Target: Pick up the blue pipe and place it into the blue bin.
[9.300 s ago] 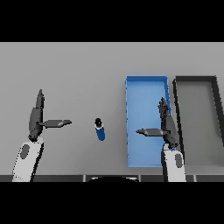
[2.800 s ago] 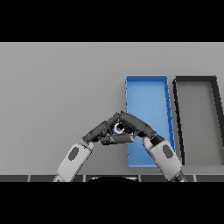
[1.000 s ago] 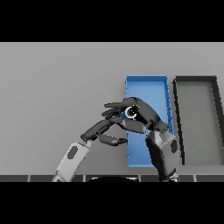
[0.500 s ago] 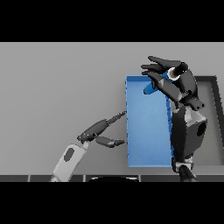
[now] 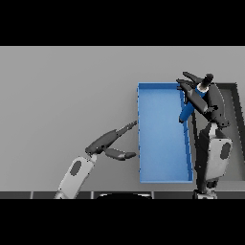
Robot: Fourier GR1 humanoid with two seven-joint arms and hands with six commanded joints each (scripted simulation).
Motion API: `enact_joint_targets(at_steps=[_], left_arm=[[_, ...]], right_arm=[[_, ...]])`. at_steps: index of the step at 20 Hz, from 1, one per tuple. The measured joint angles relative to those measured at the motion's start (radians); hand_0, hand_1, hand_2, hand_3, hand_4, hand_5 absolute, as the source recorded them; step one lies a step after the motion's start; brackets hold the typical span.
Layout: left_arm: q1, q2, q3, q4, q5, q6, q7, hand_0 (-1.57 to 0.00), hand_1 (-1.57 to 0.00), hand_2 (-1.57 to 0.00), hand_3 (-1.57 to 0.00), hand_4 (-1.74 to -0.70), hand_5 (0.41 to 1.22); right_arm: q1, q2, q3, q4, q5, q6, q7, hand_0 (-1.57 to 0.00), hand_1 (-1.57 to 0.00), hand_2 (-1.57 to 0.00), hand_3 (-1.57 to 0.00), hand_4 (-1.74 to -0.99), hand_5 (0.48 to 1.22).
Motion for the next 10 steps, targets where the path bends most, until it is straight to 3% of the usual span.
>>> enact_joint_targets(at_steps=[5,8,10], left_arm=[[-0.001,0.018,0.009,-0.001,-0.014,0.01,-0.031,0.0,0.0,0.0,0.0,-0.93,0.465],[-0.002,0.013,0.003,-0.003,-0.022,0.018,-0.02,0.0,0.0,0.0,0.0,-0.93,0.47],[-0.007,0.006,0.003,0.006,-0.028,0.025,-0.031,0.0,0.0,0.0,0.0,-0.92,0.476]], right_arm=[[0.162,-0.053,0.085,0.054,0.019,-0.116,0.0,-1.57,-1.57,-1.57,-1.57,-1.5,1.221],[0.246,-0.097,0.178,0.07,-0.002,-0.23,0.0,-1.57,-1.57,-1.57,-1.57,-1.498,1.221],[0.278,-0.145,0.239,0.101,-0.07,-0.311,0.0,-1.57,-1.57,-1.57,-1.57,-1.497,1.221]])
